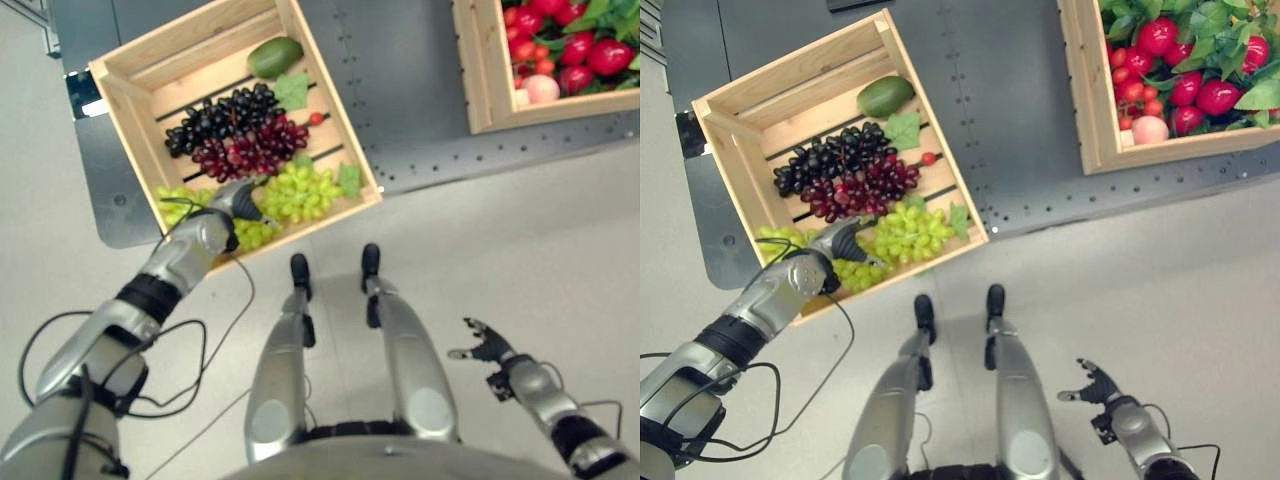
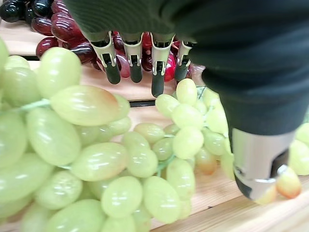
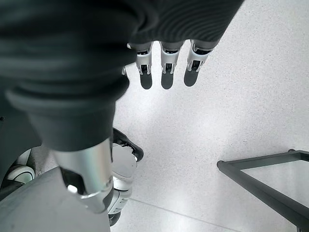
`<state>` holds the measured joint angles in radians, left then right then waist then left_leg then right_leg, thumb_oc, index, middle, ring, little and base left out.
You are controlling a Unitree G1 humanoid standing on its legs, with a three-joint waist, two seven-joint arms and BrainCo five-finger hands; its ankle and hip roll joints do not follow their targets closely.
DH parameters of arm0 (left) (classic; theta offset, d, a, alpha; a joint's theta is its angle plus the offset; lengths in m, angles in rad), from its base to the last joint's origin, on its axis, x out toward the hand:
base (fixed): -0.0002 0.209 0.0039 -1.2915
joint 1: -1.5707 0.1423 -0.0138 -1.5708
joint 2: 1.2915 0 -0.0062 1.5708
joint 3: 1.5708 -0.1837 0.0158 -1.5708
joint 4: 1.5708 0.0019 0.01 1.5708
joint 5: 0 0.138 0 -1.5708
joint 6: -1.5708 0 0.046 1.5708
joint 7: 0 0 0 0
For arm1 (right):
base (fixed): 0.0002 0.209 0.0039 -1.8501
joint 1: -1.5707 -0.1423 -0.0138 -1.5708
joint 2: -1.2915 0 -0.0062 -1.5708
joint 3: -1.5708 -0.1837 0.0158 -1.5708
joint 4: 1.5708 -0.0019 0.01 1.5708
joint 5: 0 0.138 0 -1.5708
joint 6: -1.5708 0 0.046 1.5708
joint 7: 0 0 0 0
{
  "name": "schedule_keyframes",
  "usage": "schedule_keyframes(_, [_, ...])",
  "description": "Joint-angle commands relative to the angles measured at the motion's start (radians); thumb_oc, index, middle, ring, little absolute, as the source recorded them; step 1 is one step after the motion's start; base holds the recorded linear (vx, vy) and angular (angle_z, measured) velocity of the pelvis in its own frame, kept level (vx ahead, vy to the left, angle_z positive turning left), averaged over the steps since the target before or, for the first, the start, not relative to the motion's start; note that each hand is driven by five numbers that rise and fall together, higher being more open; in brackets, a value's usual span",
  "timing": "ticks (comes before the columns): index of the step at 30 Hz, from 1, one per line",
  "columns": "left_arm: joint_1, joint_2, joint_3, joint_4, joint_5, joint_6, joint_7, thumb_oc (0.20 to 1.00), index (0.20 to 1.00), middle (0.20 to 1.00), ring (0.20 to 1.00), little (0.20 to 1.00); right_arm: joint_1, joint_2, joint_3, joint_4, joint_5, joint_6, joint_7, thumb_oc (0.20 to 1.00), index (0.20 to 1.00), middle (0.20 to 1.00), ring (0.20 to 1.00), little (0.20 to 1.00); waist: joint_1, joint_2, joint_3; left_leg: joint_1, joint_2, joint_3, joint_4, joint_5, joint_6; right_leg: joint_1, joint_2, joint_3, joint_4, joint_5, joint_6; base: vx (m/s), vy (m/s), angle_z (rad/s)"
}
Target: Pick up the fruits from the basket on one side to the basket on the other side
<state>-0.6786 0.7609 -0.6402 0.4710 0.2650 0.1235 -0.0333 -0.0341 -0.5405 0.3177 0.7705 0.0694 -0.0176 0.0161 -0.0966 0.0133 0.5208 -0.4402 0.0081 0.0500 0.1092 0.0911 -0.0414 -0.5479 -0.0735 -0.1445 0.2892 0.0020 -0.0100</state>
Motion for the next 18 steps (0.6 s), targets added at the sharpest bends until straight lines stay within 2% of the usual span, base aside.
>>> schedule_keyframes(1, [-0.039,0.065,0.035,-0.02,0.071,0.004,-0.008,1.0,1.0,1.0,1.0,1.0,0.075,-0.039,0.005,-0.005,0.012,-0.007,0.0,1.0,1.0,1.0,1.0,1.0,-0.013,-0.006,-0.01,-0.033,-0.055,0.003,0.096,-0.082,0.046,0.017,0.016,0.002,0.0,0.003,0.077,0.0,0.0,0.0])
schedule_keyframes(6, [-0.041,0.107,0.034,-0.009,0.085,0.005,-0.018,1.0,1.0,1.0,1.0,1.0,0.077,-0.04,0.002,-0.007,0.016,-0.009,0.004,1.0,1.0,1.0,1.0,1.0,-0.012,0.0,-0.008,-0.035,-0.057,0.003,0.102,-0.083,0.046,0.015,0.017,0.003,0.005,0.002,0.078,0.0,0.0,0.0])
schedule_keyframes(10, [-0.032,0.109,0.041,-0.006,0.087,0.007,-0.02,1.0,1.0,1.0,1.0,1.0,0.078,-0.037,0.002,-0.005,0.017,-0.011,0.007,1.0,1.0,1.0,1.0,1.0,-0.011,0.005,-0.01,-0.041,-0.056,0.003,0.108,-0.085,0.046,0.011,0.017,0.003,0.01,-0.001,0.076,0.0,0.0,0.0])
schedule_keyframes(15, [-0.022,0.077,0.048,0.003,0.083,0.011,-0.017,1.0,1.0,1.0,1.0,1.0,0.076,-0.035,0.008,-0.01,0.016,-0.011,0.009,1.0,1.0,1.0,1.0,1.0,-0.012,-0.001,-0.012,-0.047,-0.056,0.003,0.108,-0.084,0.047,0.009,0.019,0.005,0.008,-0.001,0.074,0.0,0.0,0.0])
schedule_keyframes(18, [-0.021,0.028,0.05,0.01,0.072,0.013,-0.01,1.0,1.0,1.0,1.0,1.0,0.073,-0.031,0.012,-0.008,0.016,-0.008,0.006,1.0,1.0,1.0,1.0,1.0,-0.015,-0.007,-0.011,-0.051,-0.054,0.002,0.109,-0.082,0.046,0.005,0.019,0.004,0.009,0.0,0.073,0.0,0.0,0.0])
